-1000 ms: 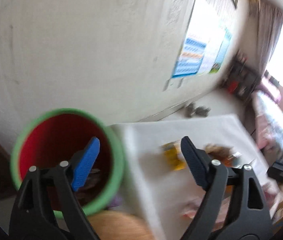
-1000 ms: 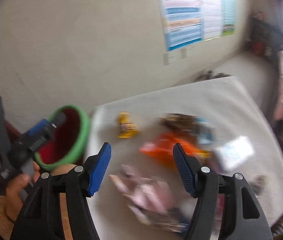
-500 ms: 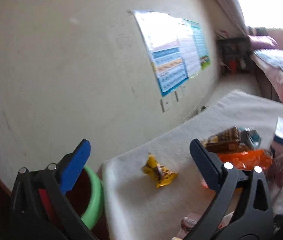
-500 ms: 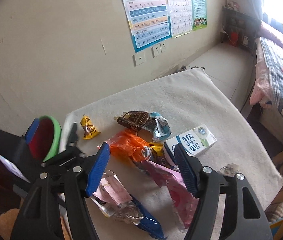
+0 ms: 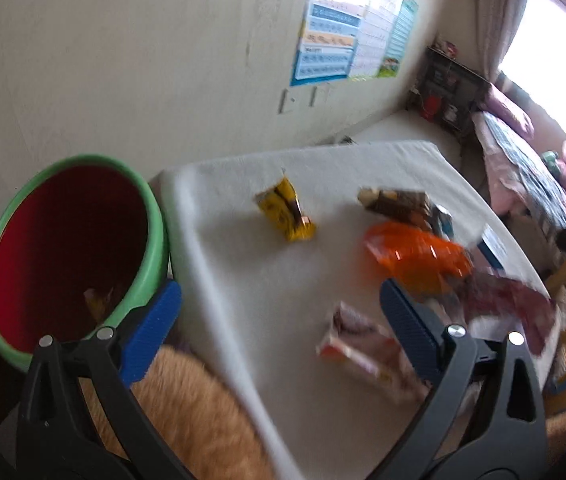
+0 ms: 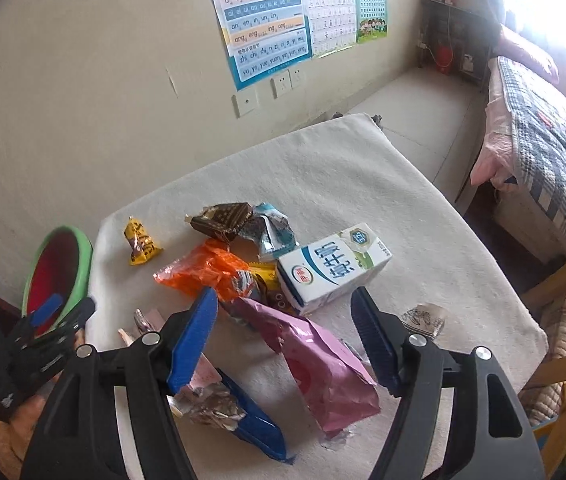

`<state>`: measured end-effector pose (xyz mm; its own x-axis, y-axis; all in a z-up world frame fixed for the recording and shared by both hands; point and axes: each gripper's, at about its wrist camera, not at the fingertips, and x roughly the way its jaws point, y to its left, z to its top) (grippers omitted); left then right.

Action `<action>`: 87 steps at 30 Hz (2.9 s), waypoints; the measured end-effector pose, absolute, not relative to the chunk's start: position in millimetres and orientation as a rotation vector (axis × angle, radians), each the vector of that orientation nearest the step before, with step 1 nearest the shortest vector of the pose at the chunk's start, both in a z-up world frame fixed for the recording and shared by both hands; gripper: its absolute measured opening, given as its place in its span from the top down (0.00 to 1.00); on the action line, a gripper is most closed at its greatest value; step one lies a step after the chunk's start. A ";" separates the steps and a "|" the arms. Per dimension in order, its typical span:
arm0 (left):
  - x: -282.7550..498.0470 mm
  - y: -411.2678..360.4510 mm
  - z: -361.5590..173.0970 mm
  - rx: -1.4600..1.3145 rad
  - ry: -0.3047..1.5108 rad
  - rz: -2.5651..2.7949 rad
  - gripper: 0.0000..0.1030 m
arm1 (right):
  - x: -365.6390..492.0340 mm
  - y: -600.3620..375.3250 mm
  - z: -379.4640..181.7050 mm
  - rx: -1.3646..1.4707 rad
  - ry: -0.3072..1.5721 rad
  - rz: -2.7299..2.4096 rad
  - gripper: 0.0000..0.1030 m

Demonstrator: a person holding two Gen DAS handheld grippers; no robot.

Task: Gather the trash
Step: 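Grasp the white-pink wrapper with the left gripper while the right holds the purple bag, then carry the white-pink wrapper to the bucket and release it with the left gripper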

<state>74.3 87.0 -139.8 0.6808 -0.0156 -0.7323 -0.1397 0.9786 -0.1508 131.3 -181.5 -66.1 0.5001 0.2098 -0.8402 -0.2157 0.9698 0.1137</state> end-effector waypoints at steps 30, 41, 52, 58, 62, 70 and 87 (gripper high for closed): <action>81.0 -19.6 -143.2 -0.035 1.033 -0.308 0.45 | 116.1 -217.3 -57.4 0.126 0.957 0.303 0.75; 103.2 -45.8 -178.5 0.020 1.137 -0.310 0.45 | 124.9 -230.4 -56.8 0.262 0.958 0.299 0.73; 99.0 -34.6 -149.8 -0.009 1.031 -0.304 0.72 | 121.8 -229.1 -53.9 0.264 0.932 0.301 0.73; 95.4 -11.8 -104.3 -0.031 0.882 -0.247 0.72 | 119.8 -226.9 -50.4 0.252 0.913 0.296 0.73; 94.8 0.9 -83.2 -0.034 0.813 -0.212 0.72 | 119.1 -224.4 -51.4 0.246 0.913 0.298 0.73; 91.9 33.5 -58.6 -0.041 0.733 -0.133 0.72 | 118.8 -216.8 -53.3 0.226 0.908 0.308 0.73; 77.2 127.3 -43.6 -0.099 0.643 0.063 0.72 | 107.0 -189.6 -41.6 0.159 0.848 0.274 0.73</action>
